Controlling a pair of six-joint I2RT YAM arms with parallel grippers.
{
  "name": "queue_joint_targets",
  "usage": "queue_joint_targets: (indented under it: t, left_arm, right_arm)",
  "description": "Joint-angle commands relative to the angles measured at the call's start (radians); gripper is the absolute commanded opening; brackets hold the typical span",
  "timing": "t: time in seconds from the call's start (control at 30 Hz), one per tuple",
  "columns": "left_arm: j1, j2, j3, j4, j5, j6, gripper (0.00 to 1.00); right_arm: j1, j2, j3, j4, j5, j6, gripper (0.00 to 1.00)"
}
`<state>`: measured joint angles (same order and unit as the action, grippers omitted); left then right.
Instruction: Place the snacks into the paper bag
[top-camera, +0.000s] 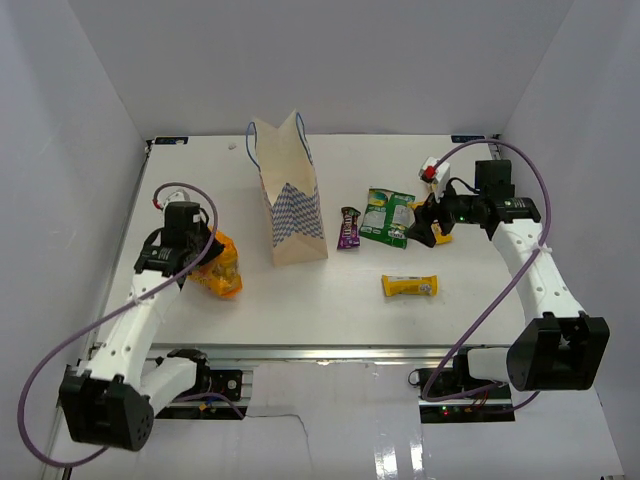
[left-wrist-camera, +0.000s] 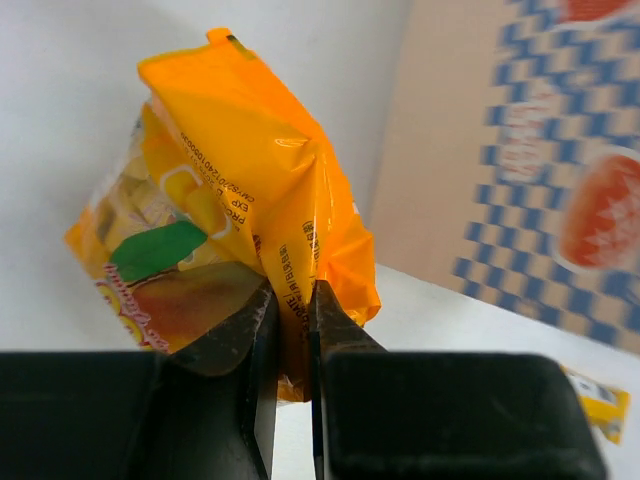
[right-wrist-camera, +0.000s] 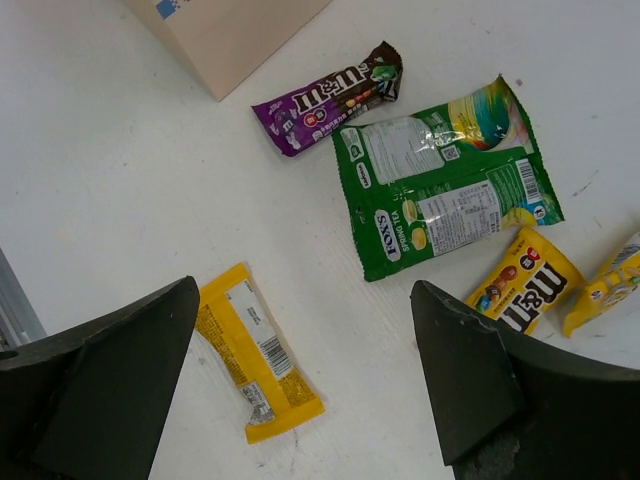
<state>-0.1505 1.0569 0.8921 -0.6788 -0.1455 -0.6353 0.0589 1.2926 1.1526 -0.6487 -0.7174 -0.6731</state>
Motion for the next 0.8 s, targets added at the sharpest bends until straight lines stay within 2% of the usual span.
queue_joint_targets:
  t: [0.0,0.1,0.27,0.47,0.6,0.77]
  left_arm:
    - [0.002,-0.176,-0.079,0.177,0.147,0.031,0.0]
    - [0.002,-0.233,-0.091,0.22,0.204,-0.006,0.0]
    - [0.002,-0.33,-0.085,0.297,0.21,-0.05,0.0]
    - [0.002,-0.353,0.01,0.361,0.315,-0.038,0.0]
    - [0.002,-0.292,0.146,0.381,0.446,-0.004,0.0]
    - [0.002,-0.14,0.437,0.361,0.576,0.071,0.0]
  right_arm:
    - [-0.005,-0.004,0.059,0.014,-0.037,-0.007,0.92]
    - [-0.004,-0.004,0.07,0.015,-0.042,-0.002,0.92]
    - [-0.004,-0.01,0.087,0.014,-0.037,0.0,0.93]
    - [-0.005,-0.024,0.093,0.011,-0.031,0.001,0.92]
    - [-0.004,-0.027,0.087,0.011,-0.028,0.004,0.92]
    - [-0.004,-0.033,0.078,0.015,-0.028,0.004,0.92]
